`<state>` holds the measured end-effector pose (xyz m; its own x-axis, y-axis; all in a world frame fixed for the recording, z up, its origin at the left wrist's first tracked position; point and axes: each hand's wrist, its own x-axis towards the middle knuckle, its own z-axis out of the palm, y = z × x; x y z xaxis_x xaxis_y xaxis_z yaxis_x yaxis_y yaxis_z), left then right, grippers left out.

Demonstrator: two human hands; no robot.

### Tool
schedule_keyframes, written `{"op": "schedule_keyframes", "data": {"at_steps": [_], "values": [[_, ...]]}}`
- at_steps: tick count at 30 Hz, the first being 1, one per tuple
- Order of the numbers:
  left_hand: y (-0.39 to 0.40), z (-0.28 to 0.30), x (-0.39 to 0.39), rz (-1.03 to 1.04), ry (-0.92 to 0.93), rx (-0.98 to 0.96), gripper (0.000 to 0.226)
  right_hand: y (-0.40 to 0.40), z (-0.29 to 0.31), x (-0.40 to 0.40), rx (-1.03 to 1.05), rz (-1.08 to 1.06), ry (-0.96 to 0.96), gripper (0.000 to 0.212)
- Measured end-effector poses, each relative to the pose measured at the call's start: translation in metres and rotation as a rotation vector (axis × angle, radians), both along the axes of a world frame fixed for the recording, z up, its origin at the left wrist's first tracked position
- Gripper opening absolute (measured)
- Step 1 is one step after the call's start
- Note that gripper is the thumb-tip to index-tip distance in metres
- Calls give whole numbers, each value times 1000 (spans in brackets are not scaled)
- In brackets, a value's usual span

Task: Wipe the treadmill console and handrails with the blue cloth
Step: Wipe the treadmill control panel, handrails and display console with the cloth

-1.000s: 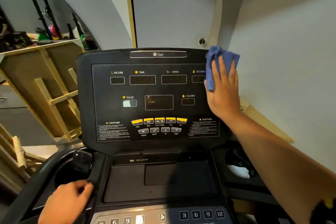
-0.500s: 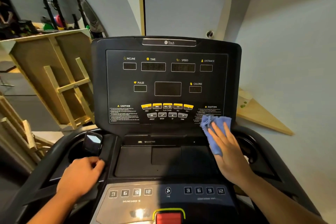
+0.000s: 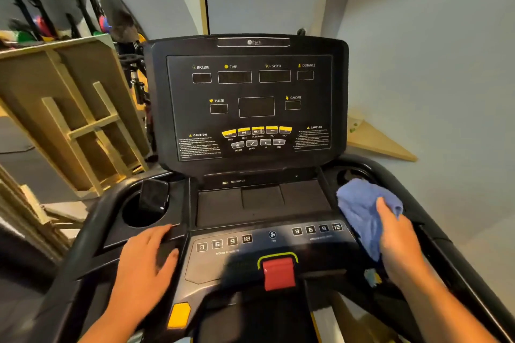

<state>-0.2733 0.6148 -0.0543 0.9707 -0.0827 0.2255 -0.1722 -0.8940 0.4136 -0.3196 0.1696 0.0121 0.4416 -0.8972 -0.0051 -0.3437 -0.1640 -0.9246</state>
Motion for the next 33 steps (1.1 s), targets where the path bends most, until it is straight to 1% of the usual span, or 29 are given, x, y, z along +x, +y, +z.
{"op": "schedule_keyframes", "data": {"at_steps": [1, 2, 3, 4, 5, 6, 7, 8, 9, 10, 11, 12, 13, 14, 16, 18, 20, 23, 25, 26, 27, 28, 30, 31, 33], "values": [[4, -5, -12, 11, 11, -5, 51, 9, 8, -16, 136, 219, 48, 72], [9, -11, -22, 11, 6, -33, 56, 21, 21, -24, 41, 273, 166, 72], [12, -14, -33, -1, 25, -69, 58, 31, 27, -25, -107, 230, 223, 66], [15, -22, -43, -27, 41, -112, 58, 40, 27, -29, -297, 336, 342, 55], [16, -26, -52, -49, 67, -151, 54, 50, 25, -30, -326, 394, 261, 44], [17, -31, -59, -62, 90, -181, 48, 62, 21, -29, -430, 459, 224, 37], [17, -33, -67, -58, 131, -203, 44, 77, 17, -30, -568, 558, 251, 43], [18, -36, -74, -53, 177, -217, 42, 87, 4, -25, -657, 664, 308, 54], [18, -34, -81, -41, 220, -218, 38, 93, -17, -21, -696, 727, 398, 65], [19, -31, -87, -20, 243, -214, 34, 99, -37, -20, -719, 748, 485, 72], [20, -26, -92, -2, 256, -197, 29, 104, -49, -19, -743, 711, 546, 73], [20, -22, -95, 7, 262, -154, 28, 112, -54, -17, -774, 657, 561, 70], [20, -17, -97, 11, 277, -87, 34, 123, -56, -15, -777, 632, 577, 67], [20, -15, -97, 13, 296, -22, 42, 137, -53, -14, -786, 646, 588, 67], [18, -11, -97, 25, 308, 25, 50, 166, -52, -13, -811, 790, 565, 70], [16, -9, -97, 38, 294, 25, 49, 200, -56, -17, -924, 975, 557, 73], [15, -10, -97, 35, 268, 27, 49, 226, -63, -28, -1053, 1144, 499, 76], [14, -13, -98, 47, 244, 39, 49, 213, -66, -33, -1208, 1366, 384, 74], [13, -15, -98, 57, 224, 67, 49, 175, -66, -35, -1238, 1437, 374, 82], [12, -16, -99, 70, 214, 84, 50, 152, -69, -37, -1222, 1419, 384, 89], [10, -14, -99, 89, 210, 96, 50, 127, -73, -40, -1172, 1356, 405, 92], [8, -14, -99, 109, 207, 102, 51, 102, -74, -44, -1098, 1272, 411, 88], [6, -15, -98, 146, 200, 118, 53, 58, -73, -52, -966, 1038, 391, 67], [5, -15, -98, 160, 200, 130, 53, 46, -71, -54, -898, 918, 416, 62], [4, -18, -98, 161, 185, 152, 53, 53, -69, -50, -786, 700, 503, 63]]}}
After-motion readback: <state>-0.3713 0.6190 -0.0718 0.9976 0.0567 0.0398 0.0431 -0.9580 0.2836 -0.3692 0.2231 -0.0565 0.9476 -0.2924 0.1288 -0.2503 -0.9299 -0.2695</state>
